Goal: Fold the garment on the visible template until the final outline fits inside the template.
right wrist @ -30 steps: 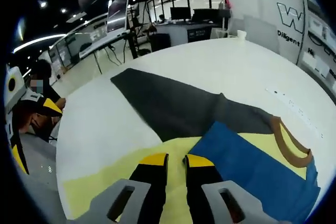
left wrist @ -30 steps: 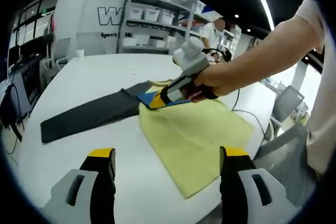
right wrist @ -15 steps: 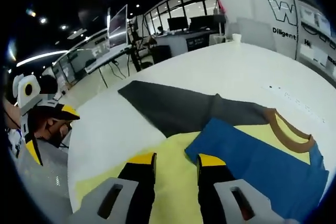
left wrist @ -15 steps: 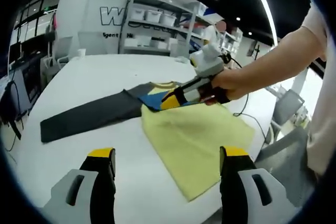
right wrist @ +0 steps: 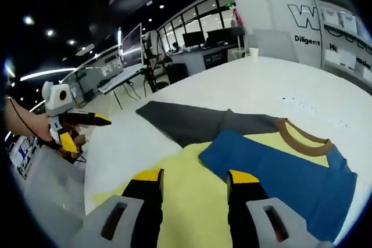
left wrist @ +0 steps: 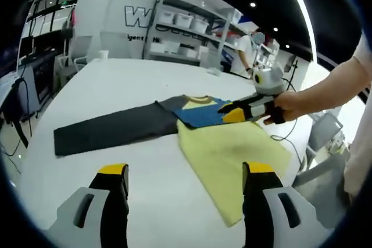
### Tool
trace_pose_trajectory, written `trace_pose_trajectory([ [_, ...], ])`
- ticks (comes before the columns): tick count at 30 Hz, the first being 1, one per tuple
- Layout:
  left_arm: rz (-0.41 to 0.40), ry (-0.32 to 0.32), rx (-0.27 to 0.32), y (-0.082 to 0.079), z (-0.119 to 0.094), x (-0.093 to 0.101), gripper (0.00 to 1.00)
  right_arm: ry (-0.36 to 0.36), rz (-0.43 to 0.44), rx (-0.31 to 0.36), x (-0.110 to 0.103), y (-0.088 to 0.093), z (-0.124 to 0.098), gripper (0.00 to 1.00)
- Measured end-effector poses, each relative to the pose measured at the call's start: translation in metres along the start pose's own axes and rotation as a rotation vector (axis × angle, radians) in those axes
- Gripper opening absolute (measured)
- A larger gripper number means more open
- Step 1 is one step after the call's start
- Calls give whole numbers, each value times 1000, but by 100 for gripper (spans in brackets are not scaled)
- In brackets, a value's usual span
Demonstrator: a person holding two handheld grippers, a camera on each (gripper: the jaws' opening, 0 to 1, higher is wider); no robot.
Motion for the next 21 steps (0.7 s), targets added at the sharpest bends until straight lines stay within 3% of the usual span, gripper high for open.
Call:
trace_pose_trajectory([
  [10, -73, -74, 31, -3, -6, -39, 76, 41, 17, 44, 5, 7, -37, 42],
  [21, -240, -197, 107, 4, -21, -90, 70, 97, 23, 84, 8, 16, -80, 42],
])
Point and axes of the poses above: the point that each gripper's makers call its tool centre point, and the gripper's own axes: z roughly forward along the fingers, x roughly to its right, y roughly out of its underside, the point moved 8 cm from there along -z, roughly backward along the fingers, and after that the axes turned 11 degrees about y, right-handed, at the moved point
